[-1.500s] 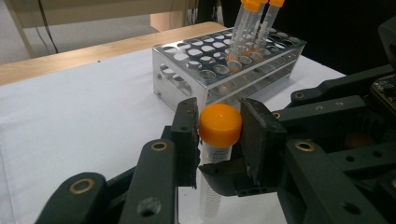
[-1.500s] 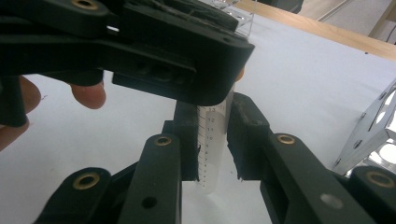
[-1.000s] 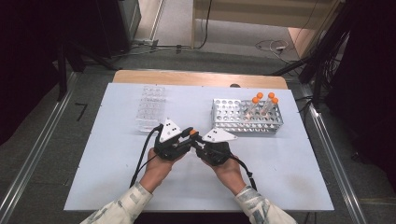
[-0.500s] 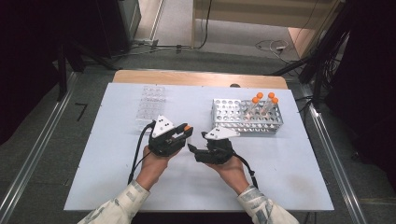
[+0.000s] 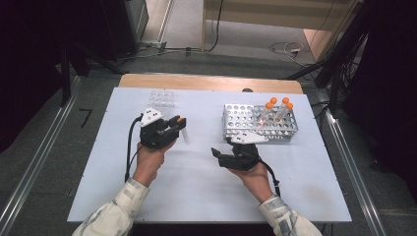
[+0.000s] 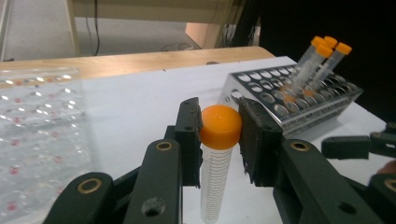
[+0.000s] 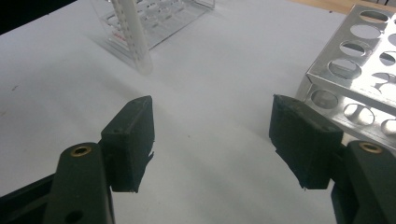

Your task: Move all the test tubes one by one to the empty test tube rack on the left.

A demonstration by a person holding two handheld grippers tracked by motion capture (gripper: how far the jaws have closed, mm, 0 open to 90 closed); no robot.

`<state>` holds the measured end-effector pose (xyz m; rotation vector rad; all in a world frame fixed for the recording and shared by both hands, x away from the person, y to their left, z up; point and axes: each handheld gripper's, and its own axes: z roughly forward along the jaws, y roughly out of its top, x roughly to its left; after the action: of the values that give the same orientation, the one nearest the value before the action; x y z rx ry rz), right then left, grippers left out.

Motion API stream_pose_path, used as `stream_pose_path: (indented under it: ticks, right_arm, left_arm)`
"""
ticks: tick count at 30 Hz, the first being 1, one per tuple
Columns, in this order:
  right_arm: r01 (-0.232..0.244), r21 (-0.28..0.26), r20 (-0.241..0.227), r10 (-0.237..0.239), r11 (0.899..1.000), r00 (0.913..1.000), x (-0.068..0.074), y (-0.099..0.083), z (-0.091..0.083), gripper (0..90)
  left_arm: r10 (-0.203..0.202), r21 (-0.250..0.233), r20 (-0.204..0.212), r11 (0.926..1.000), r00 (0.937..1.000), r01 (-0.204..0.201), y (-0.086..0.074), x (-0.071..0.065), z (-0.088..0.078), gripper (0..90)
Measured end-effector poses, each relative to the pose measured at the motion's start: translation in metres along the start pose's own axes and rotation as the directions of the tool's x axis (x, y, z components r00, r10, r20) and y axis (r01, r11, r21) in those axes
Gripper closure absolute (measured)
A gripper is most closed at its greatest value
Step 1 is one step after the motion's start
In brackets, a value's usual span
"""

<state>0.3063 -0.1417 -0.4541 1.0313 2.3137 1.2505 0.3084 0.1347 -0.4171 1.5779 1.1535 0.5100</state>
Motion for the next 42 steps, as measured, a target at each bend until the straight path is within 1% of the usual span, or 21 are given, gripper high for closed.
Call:
stream_pose_path:
  ticks: [4,10,15,21,28,33,38,42]
  right_arm:
    - [0.000,0.000,0.003,0.000,1.000,1.0000,-0.001,0.000,0.000,29.8]
    - [-0.001,-0.001,0.004,0.001,1.000,1.0000,-0.001,0.000,0.000,29.8]
    - [-0.003,-0.003,0.005,0.003,1.000,1.0000,-0.001,0.000,-0.001,29.8]
    - [-0.008,-0.006,0.006,0.008,1.000,0.9999,-0.003,0.000,-0.002,29.8]
    - [-0.006,-0.007,0.006,0.006,1.000,1.0000,-0.002,-0.001,-0.001,29.8]
    - [-0.011,-0.007,0.006,0.011,1.000,0.9999,-0.002,-0.001,-0.002,29.8]
    - [-0.012,-0.007,0.007,0.012,1.000,0.9999,-0.002,-0.001,-0.002,29.8]
    - [-0.012,-0.007,0.007,0.013,1.000,0.9999,-0.002,-0.001,-0.002,29.8]
  left_arm:
    - [-0.015,-0.018,-0.020,0.9997,0.9997,0.015,0.009,0.009,-0.004,70.6]
    - [-0.020,-0.041,-0.053,0.9990,0.9984,0.018,0.022,0.019,-0.009,70.6]
    - [-0.027,-0.057,-0.084,0.9981,0.9961,0.022,0.031,0.027,-0.009,70.6]
    - [-0.024,-0.065,-0.122,0.9978,0.9923,0.016,0.039,0.036,-0.012,70.6]
    - [-0.031,-0.084,-0.150,0.9963,0.9882,0.018,0.048,0.046,-0.017,70.6]
    - [-0.026,-0.090,-0.190,0.9959,0.9814,0.009,0.052,0.053,-0.022,70.6]
    - [-0.035,-0.095,-0.219,0.9954,0.9750,0.015,0.053,0.063,-0.027,70.6]
    - [-0.043,-0.096,-0.245,0.9952,0.9686,0.020,0.052,0.071,-0.030,70.6]
